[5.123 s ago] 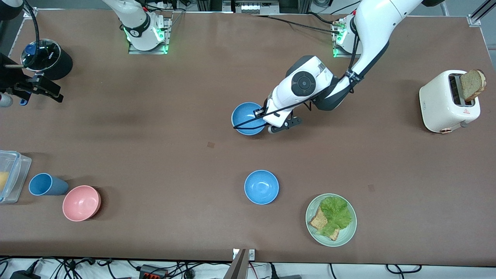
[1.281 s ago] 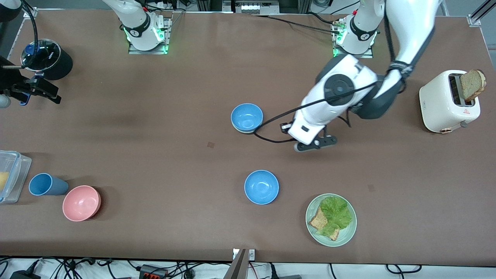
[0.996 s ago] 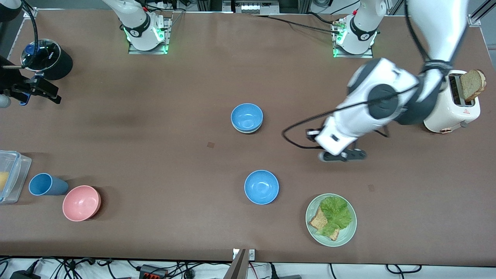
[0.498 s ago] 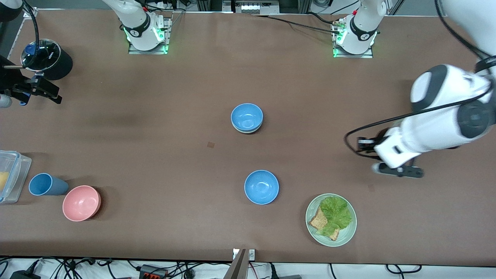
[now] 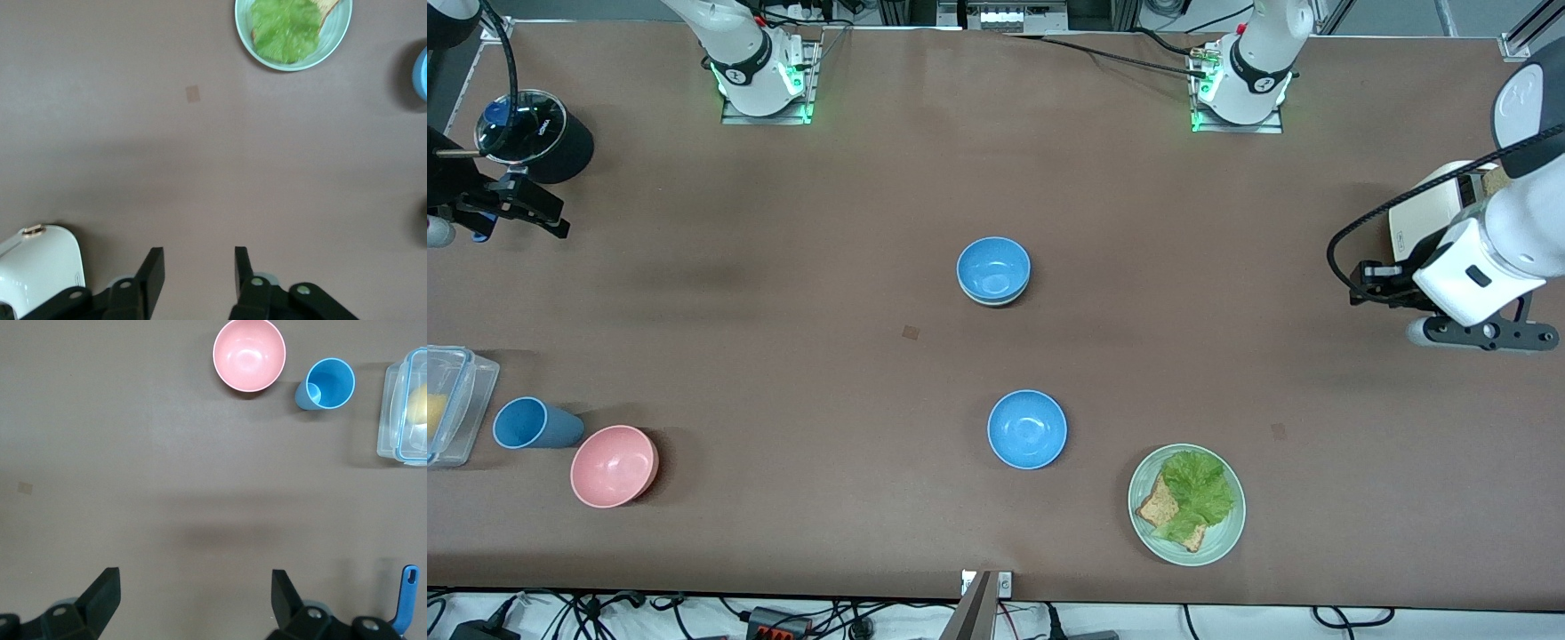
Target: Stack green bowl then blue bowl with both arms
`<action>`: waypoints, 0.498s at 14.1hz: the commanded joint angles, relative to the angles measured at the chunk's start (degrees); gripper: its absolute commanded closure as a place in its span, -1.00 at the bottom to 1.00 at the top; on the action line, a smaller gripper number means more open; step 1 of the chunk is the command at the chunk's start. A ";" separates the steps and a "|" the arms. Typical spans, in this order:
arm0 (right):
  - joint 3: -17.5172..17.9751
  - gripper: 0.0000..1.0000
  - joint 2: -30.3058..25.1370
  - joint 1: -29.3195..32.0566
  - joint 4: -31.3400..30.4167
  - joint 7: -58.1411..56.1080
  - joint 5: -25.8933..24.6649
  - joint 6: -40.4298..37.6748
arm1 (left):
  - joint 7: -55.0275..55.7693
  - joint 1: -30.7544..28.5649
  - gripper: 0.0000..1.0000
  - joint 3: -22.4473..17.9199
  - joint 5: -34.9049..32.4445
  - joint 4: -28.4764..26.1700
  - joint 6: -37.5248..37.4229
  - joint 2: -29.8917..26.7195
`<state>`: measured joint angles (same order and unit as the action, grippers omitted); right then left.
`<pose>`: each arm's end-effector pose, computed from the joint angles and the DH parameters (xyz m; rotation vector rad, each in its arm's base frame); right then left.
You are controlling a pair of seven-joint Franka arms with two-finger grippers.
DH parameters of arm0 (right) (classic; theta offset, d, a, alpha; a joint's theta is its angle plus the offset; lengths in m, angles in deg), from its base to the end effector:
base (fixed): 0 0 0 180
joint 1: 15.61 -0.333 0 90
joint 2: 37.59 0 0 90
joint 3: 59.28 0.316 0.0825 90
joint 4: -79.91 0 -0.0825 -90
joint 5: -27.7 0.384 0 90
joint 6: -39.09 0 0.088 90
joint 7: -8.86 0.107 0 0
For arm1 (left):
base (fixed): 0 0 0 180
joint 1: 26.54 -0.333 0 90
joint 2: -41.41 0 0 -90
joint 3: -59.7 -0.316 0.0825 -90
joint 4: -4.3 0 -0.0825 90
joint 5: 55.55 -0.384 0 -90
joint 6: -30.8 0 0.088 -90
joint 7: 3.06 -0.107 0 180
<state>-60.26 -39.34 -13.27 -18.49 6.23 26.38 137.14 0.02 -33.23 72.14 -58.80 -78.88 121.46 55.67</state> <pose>0.5533 -0.0344 0.5841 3.1178 -0.0142 0.0362 0.6217 -0.0416 0.5374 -3.1240 0.0734 0.1751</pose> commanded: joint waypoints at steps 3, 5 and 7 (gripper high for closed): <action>0.36 -1.00 -0.72 0.38 -0.38 -0.80 -0.26 0.30 | 2.02 2.47 -1.00 -1.36 2.80 -2.51 2.31 -2.83; 0.36 -1.00 -0.54 0.38 -0.29 -0.80 -0.17 0.74 | 2.20 2.91 -1.00 -1.45 2.38 -2.69 2.06 -4.50; 0.36 -1.00 -0.63 0.29 -0.29 -0.80 -0.17 0.92 | 1.58 3.53 -1.00 -1.45 2.46 -2.60 -0.22 -4.77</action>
<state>-60.25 -39.34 -13.27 -18.49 6.23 26.38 137.54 1.97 -30.72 71.81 -57.45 -79.75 122.10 53.24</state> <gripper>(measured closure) 0.000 0.000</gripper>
